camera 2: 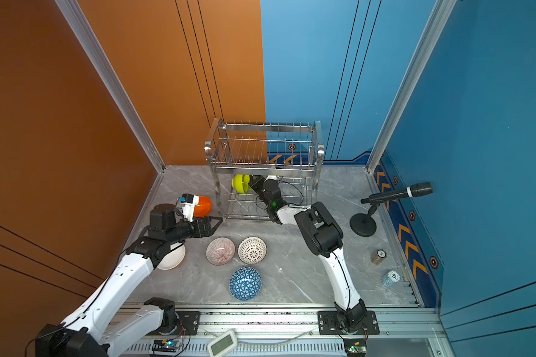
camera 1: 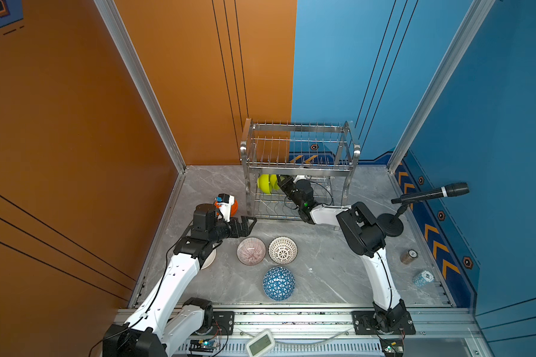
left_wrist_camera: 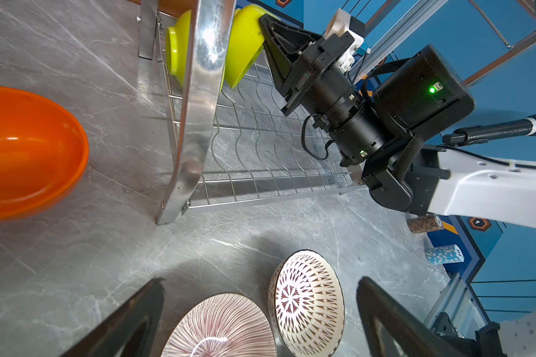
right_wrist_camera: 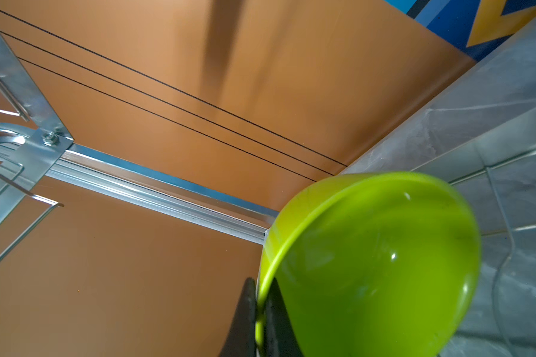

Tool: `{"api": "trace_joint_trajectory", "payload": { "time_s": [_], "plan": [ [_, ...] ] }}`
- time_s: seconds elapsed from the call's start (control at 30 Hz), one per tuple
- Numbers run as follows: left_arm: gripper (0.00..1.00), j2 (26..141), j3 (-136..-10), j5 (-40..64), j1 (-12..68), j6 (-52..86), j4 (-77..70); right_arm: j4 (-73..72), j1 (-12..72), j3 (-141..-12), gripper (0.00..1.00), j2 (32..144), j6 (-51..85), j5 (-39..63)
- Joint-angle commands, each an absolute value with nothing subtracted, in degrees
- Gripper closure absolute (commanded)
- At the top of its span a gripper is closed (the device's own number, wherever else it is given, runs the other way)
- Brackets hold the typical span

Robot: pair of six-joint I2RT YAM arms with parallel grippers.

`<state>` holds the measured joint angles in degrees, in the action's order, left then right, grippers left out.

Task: Load bowls into a dish rack
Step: Place the bowl in the dish rack.

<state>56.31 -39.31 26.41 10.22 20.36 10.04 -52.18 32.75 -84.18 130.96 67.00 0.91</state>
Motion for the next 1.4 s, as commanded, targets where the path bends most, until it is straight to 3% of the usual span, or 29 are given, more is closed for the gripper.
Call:
{"api": "trace_joint_trajectory", "payload": {
  "time_s": [0.0, 1.03, 1.37],
  "plan": [
    [0.02, 56.72, -38.33, 27.88, 10.83, 18.96, 9.14, -56.37, 31.99, -86.43, 1.00, 132.09, 68.37, 4.28],
    [0.02, 57.81, -38.42, 27.69, 11.25, 18.20, 9.32, -61.96, 28.45, -96.04, 0.98, 143.30, 69.27, 22.98],
    [0.02, 57.82, -38.40, 27.36, 12.02, 17.80, 9.45, -64.04, 28.30, -98.10, 0.97, 146.07, 69.70, 24.17]
  ]
}}
